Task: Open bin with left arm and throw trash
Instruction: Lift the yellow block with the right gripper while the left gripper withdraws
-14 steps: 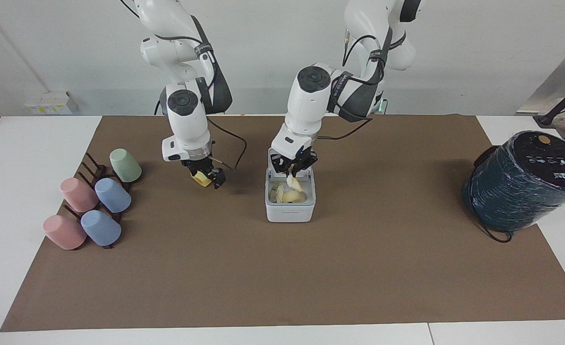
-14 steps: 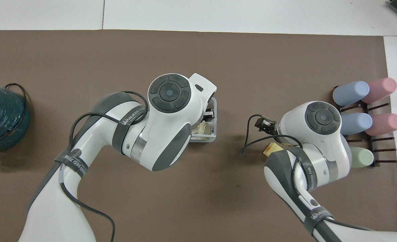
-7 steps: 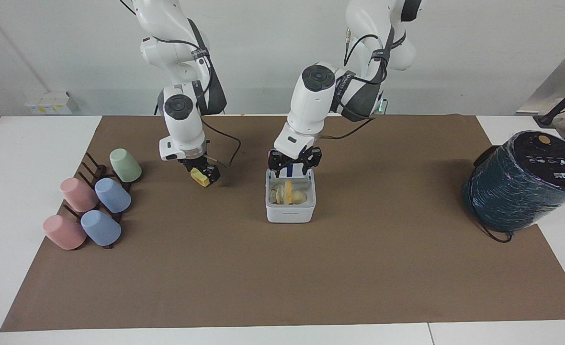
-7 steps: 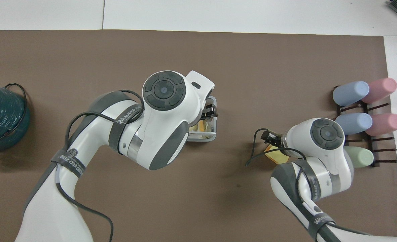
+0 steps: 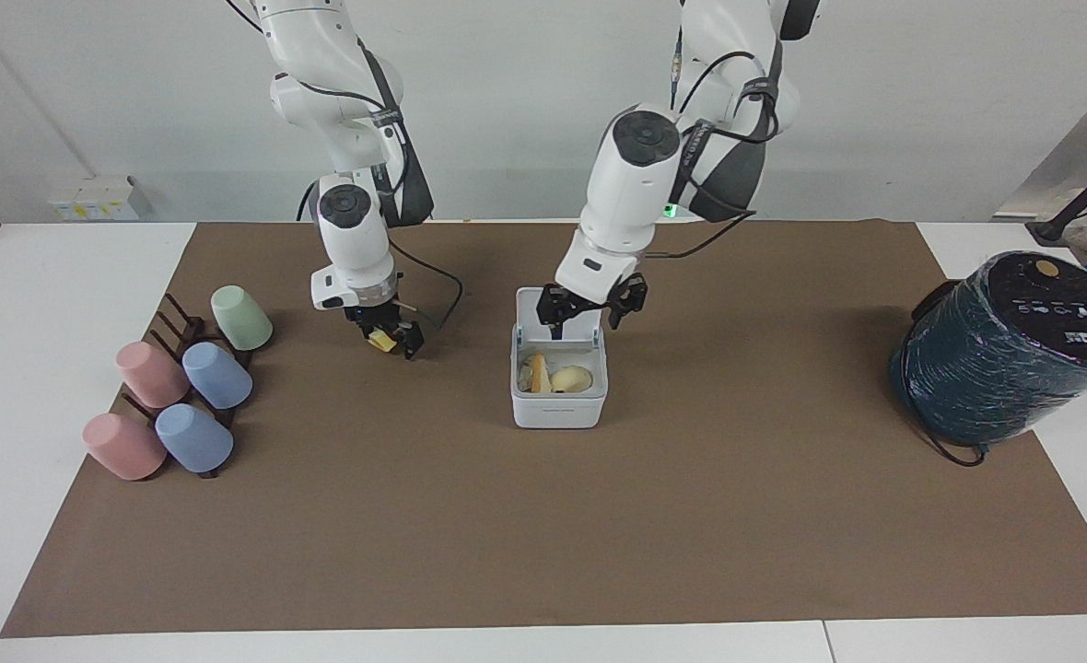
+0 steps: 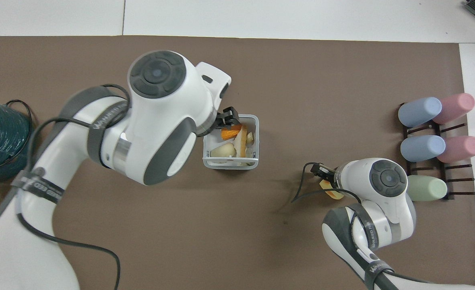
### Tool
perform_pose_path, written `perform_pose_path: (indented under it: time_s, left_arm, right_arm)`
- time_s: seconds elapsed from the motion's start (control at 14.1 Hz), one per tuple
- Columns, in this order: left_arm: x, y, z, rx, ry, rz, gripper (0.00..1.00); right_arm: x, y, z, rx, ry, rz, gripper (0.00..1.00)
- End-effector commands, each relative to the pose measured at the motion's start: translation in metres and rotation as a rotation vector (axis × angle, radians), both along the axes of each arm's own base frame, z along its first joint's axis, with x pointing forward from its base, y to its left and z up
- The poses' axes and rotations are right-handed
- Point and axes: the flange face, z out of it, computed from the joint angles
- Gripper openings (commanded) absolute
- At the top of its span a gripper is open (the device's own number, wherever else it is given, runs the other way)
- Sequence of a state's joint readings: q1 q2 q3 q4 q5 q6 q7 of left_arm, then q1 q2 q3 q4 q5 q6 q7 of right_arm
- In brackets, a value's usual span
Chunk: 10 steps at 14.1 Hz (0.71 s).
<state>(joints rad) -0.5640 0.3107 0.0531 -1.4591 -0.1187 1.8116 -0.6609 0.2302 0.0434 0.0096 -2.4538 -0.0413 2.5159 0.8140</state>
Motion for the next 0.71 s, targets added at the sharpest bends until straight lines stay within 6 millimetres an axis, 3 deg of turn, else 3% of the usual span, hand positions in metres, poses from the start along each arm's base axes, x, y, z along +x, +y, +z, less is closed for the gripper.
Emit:
perform_pose_path:
  time_s: [0.0,0.07,0.14,0.35,0.5,0.64]
  left_arm:
    - [0.025,0.072,0.026,0.078,0.025,-0.074,1.00]
    - [0.032,0.097,0.029,0.112,0.020,-0.112,1.00]
    - [0.044,0.136,0.033,0.137,0.014,-0.137,1.00]
    - [0.052,0.220,0.057,0.145,0.002,-0.235,1.00]
    - [0.044,0.253,0.079,0.139,-0.005,-0.273,1.00]
    - [0.025,0.268,0.104,0.148,0.001,-0.284,1.00]
  right_arm:
    - [-0.004,0.016,0.005,0.008,-0.020,-0.051,0.00]
    - [0.002,0.023,0.013,0.016,-0.037,-0.109,0.00]
    - [0.011,0.028,0.026,0.028,-0.059,-0.178,0.00]
    - [0.050,0.043,0.084,0.075,-0.164,-0.229,0.00]
    - [0.083,0.044,0.114,0.100,-0.226,-0.240,0.00]
    - [0.116,0.048,0.147,0.121,-0.265,-0.258,0.00]
